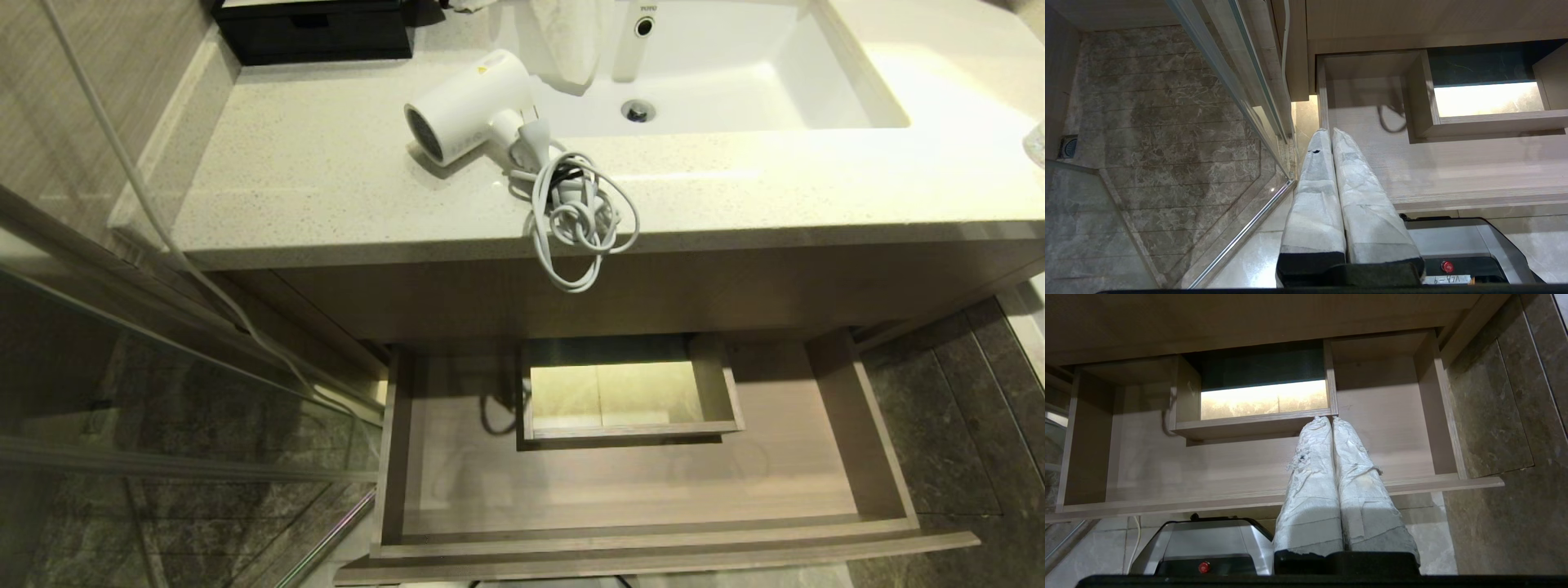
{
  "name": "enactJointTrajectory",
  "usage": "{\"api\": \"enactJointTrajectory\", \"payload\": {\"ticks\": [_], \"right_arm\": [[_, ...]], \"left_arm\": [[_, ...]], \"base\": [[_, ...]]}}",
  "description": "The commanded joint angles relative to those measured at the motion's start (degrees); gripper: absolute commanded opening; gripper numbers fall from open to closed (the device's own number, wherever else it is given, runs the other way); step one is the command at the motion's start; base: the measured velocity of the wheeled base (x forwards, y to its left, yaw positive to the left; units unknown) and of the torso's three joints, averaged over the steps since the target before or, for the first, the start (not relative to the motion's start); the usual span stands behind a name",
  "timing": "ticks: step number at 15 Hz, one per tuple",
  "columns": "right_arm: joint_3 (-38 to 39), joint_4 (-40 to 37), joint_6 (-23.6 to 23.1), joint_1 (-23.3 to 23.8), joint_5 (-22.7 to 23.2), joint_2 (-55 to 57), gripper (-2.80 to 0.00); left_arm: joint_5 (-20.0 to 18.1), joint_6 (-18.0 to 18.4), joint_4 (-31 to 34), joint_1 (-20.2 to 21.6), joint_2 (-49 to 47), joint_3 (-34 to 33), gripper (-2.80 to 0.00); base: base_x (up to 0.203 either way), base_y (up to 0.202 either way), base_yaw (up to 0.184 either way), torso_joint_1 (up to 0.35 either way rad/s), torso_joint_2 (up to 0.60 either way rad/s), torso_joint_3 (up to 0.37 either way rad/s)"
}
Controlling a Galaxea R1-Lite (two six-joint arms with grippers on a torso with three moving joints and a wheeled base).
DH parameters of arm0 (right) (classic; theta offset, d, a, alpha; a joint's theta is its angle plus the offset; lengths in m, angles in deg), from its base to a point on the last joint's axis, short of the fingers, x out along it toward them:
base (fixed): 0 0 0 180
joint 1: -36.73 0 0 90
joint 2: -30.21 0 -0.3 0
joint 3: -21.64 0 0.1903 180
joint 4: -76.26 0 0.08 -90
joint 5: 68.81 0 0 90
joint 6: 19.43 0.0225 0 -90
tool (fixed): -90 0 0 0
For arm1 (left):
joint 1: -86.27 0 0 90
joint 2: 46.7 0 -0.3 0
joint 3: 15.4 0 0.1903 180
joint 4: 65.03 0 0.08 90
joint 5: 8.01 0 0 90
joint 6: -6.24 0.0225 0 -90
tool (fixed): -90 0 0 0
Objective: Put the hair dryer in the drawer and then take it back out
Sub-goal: Pick up the hairdryer
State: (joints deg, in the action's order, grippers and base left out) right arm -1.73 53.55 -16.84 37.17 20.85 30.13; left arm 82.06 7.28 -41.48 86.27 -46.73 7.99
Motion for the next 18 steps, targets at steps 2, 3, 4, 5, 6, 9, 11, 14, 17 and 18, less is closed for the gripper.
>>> {"api": "enactJointTrajectory", "payload": {"ticks": [2,3,4,5,6,9,11,14,17,18], "right_arm": [[0.0,-0.1,-2.0,0.0,0.3,0.0,-2.80],[0.0,-0.1,-3.6,0.0,0.5,0.0,-2.80],[0.0,-0.1,-4.0,0.0,0.5,0.0,-2.80],[0.0,-0.1,-4.0,0.0,0.5,0.0,-2.80],[0.0,-0.1,-4.1,0.0,0.5,0.0,-2.80],[0.0,-0.1,-4.3,0.0,0.6,0.0,-2.80],[0.0,-0.1,-4.3,0.0,0.6,0.0,-2.80],[0.0,0.0,-4.3,0.0,0.8,0.0,-2.80],[0.0,-0.1,-4.5,0.0,0.7,0.0,-2.80],[0.0,-0.1,-4.4,0.0,0.7,0.0,-2.80]], "left_arm": [[0.0,0.0,0.0,0.0,0.0,0.0,-2.80],[0.0,0.0,0.0,0.0,0.0,0.0,-2.80],[0.0,0.0,0.0,0.0,0.0,0.0,-2.80],[0.0,0.0,0.0,0.0,0.0,0.0,-2.80],[0.0,0.0,0.0,0.0,0.0,0.0,-2.80],[0.0,0.0,0.0,0.0,0.0,0.0,-2.80],[0.0,0.0,0.0,0.0,0.0,0.1,-2.80],[0.0,0.0,0.0,0.0,0.0,0.0,-2.80],[0.0,0.0,0.0,0.0,0.0,0.0,-2.80],[0.0,0.0,0.0,0.0,0.0,0.0,-2.80]], "base": [[0.000,0.000,0.000,0.000,0.00,0.000],[0.000,0.000,0.000,0.000,0.00,0.000],[0.000,0.000,0.000,0.000,0.00,0.000],[0.000,0.000,0.000,0.000,0.00,0.000],[0.000,0.000,0.000,0.000,0.00,0.000],[0.000,0.000,0.000,0.000,0.00,0.000],[0.000,0.000,0.000,0.000,0.00,0.000],[0.000,0.000,0.000,0.027,0.00,0.031],[0.000,0.000,0.000,0.182,0.00,0.172],[0.000,0.000,0.000,0.092,0.00,0.084]]}}
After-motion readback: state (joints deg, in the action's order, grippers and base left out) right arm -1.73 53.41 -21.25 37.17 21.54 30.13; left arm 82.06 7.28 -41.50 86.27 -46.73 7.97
